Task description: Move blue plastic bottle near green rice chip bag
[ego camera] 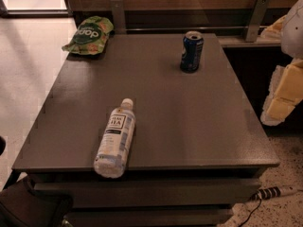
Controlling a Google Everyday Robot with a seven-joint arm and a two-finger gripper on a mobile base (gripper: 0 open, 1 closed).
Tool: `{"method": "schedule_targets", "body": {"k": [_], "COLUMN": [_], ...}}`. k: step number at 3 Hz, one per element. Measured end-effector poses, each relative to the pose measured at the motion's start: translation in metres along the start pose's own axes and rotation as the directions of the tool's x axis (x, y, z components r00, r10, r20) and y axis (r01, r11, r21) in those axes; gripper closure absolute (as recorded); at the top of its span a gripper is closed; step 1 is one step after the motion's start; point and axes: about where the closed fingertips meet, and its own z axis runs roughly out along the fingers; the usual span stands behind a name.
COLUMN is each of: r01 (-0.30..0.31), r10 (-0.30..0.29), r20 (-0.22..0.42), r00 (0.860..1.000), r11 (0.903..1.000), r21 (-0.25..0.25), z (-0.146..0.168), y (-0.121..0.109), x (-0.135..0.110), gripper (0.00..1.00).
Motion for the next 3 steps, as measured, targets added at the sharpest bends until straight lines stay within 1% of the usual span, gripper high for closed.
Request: {"method": "schedule_targets", "body": {"k": [1,2,3], "r01": [-0.01,-0.044,-0.119], "r10": [0.01,0.044,0.123], "r20": [0.005,0.013,0.049], "r00": [1.0,0.999,0.991], "r11": [0.9999,0.999,0.9909], "r21": [0.011,0.007,-0.063], "z": [-0.004,-0.004,0.006], "y": [-0.001,0.0,0.003], "x": [-0.004,-0.022,-0.063], "gripper": [0.0,0.0,0.0]}}
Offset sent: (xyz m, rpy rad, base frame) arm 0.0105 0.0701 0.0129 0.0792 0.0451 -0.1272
